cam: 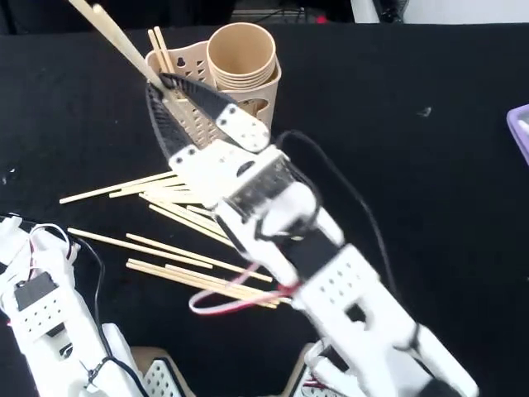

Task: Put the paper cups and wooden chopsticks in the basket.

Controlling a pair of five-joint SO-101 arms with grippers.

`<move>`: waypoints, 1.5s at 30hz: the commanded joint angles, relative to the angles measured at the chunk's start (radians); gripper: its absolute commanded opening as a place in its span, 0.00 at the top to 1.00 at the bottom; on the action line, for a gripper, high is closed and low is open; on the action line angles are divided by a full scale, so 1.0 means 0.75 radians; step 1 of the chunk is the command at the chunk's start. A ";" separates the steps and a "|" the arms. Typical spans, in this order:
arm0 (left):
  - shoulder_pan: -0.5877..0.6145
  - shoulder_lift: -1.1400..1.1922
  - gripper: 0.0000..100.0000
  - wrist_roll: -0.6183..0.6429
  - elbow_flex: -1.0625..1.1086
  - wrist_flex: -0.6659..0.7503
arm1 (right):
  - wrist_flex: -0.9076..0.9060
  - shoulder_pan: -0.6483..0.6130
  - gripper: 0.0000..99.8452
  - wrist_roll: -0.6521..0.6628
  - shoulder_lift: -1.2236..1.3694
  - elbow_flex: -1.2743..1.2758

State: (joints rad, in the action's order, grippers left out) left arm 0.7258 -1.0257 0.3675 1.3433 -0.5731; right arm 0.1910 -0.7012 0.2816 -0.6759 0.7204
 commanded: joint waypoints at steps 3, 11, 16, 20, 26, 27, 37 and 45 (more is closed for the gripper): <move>0.003 -0.025 0.97 0.010 -0.079 0.004 | 0.170 0.072 0.99 -0.010 0.341 -0.261; 0.003 -0.025 0.97 0.010 -0.079 0.004 | 0.172 0.141 0.99 -0.012 0.776 -0.645; 0.003 -0.025 0.97 0.010 -0.079 0.004 | 0.168 0.182 0.99 -0.160 0.954 -0.825; 0.003 -0.025 0.97 0.010 -0.079 0.004 | 0.139 0.235 0.99 -0.256 1.022 -0.866; 0.003 -0.025 0.97 0.010 -0.079 0.004 | 0.057 0.252 0.99 -0.262 1.075 -0.828; 0.003 -0.025 0.97 0.010 -0.079 0.004 | 0.051 0.248 0.99 -0.260 1.081 -0.815; 0.003 -0.025 0.97 0.010 -0.079 0.004 | -0.209 0.225 0.87 -0.266 1.055 -0.807; 0.003 -0.025 0.97 0.010 -0.079 0.004 | -0.503 0.172 0.88 -0.268 0.926 -0.956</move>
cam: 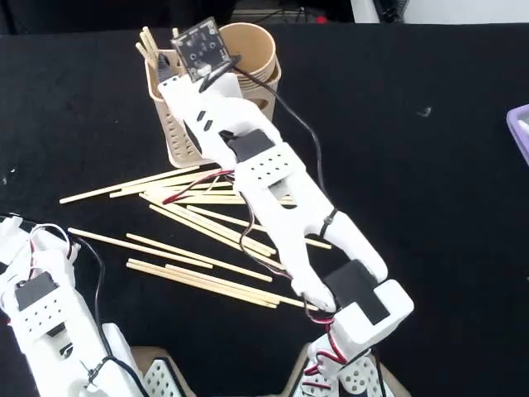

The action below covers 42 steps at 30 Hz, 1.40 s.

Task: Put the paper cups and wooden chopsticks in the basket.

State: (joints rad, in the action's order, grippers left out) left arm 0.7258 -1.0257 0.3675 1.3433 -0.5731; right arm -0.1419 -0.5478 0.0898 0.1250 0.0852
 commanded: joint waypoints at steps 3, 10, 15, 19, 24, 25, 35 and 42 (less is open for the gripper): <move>0.003 -0.025 0.97 0.010 -0.077 0.004 | -0.200 -0.045 0.89 -0.012 -0.279 -0.124; 0.003 -0.025 0.97 0.010 -0.079 0.000 | -0.761 -0.039 0.89 -0.002 -0.809 -0.109; -0.050 -0.025 0.97 -0.108 -0.116 -0.029 | -1.287 0.113 0.89 0.000 -1.200 -0.007; -0.271 -0.020 0.97 -0.395 -0.228 -0.192 | -1.432 0.397 0.88 0.002 -1.445 0.355; -0.625 -0.010 0.86 -0.814 -0.316 -0.444 | -1.315 0.694 0.88 0.004 -1.720 0.975; -0.686 -0.010 0.82 -0.896 -0.322 -0.501 | -1.281 0.724 0.88 0.018 -1.773 1.093; -1.216 -0.016 0.79 -1.528 -0.351 -1.031 | -1.060 0.847 0.89 0.084 -2.395 1.850; -1.349 -0.008 0.77 -1.453 -0.314 -0.908 | -1.272 0.835 0.89 0.131 -2.706 1.918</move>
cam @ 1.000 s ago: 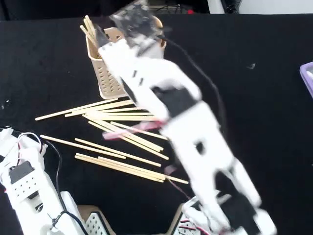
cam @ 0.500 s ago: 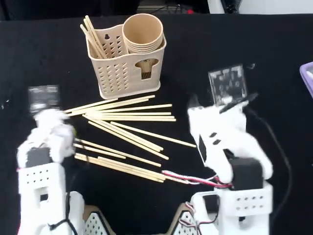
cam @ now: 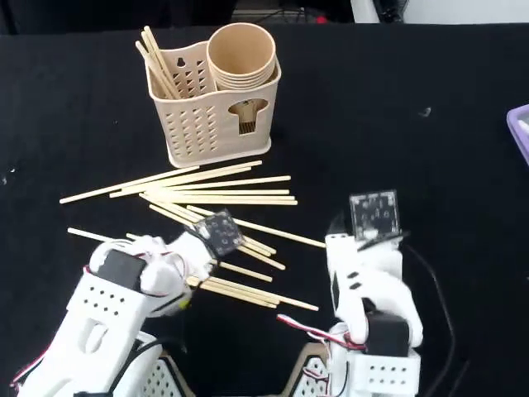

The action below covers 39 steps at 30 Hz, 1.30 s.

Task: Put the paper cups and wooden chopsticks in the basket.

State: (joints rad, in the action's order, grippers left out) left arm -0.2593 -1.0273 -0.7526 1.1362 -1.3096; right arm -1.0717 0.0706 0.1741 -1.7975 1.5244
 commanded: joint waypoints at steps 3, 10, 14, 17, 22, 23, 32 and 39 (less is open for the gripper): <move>-0.040 -0.006 0.73 0.076 0.030 0.194 | 0.008 0.010 0.89 0.018 -0.097 0.007; -0.040 -0.004 0.74 0.045 0.101 0.276 | 0.010 0.008 0.89 0.010 -0.091 0.009; -0.040 -0.004 0.74 0.018 0.097 0.268 | 0.012 0.008 0.89 0.010 -0.091 0.019; -0.040 0.023 0.74 0.020 0.087 0.262 | 0.012 0.008 0.89 0.008 -0.091 0.019; -0.040 0.307 0.73 0.027 0.026 0.276 | 0.012 0.008 0.89 0.008 -0.091 0.021; -0.038 0.383 0.74 0.031 -0.021 0.274 | 0.012 0.008 0.89 0.008 -0.091 0.024; -0.038 0.788 0.74 0.074 -0.334 0.278 | 0.049 -0.035 0.89 0.016 -0.091 0.066; -0.040 0.923 0.74 0.074 -0.263 0.434 | 0.051 -0.035 0.89 0.018 -0.091 0.066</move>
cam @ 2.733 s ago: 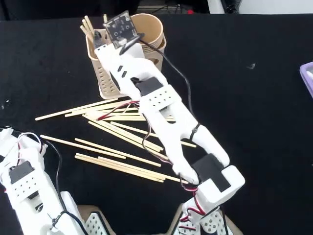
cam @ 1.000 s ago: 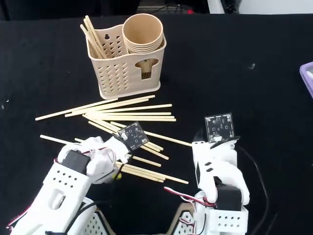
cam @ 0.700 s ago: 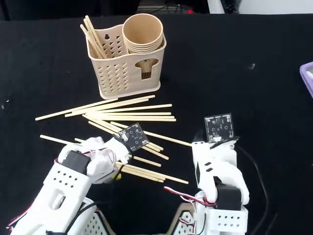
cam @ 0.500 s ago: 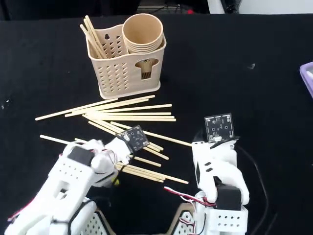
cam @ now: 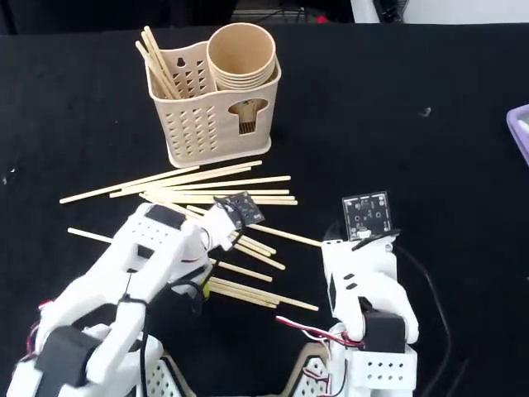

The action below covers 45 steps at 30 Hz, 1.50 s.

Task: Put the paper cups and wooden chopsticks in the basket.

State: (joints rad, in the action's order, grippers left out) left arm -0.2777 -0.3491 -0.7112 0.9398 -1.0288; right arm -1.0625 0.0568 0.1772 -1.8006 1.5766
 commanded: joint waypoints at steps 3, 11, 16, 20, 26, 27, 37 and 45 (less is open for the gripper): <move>-0.013 0.033 0.74 0.018 0.021 0.072 | 0.039 -0.016 0.89 0.014 -0.087 -0.003; -0.015 0.029 0.82 0.018 0.071 0.068 | 0.041 -0.016 0.89 0.014 -0.087 -0.001; -0.017 0.018 0.87 0.018 0.083 0.068 | 0.043 -0.016 0.89 0.014 -0.087 -0.001; -0.015 0.016 0.88 0.018 0.073 0.063 | 0.043 -0.016 0.89 0.014 -0.087 -0.001; 0.001 0.016 0.88 0.018 -0.107 -0.211 | 0.043 -0.016 0.89 0.014 -0.087 -0.001; 0.009 0.016 0.88 0.018 -0.142 -0.264 | 0.043 -0.016 0.89 0.014 -0.087 -0.001; 0.109 0.018 0.88 -0.043 -0.140 -0.260 | 0.043 -0.016 0.89 0.014 -0.087 -0.001; 0.103 0.020 0.88 -0.039 0.017 -0.045 | 0.043 -0.016 0.89 0.014 -0.087 0.001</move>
State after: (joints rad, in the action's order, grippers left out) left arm -0.2041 -0.3168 -0.7357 0.9521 -1.0917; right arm -1.0533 0.0568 0.1772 -1.8006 1.5796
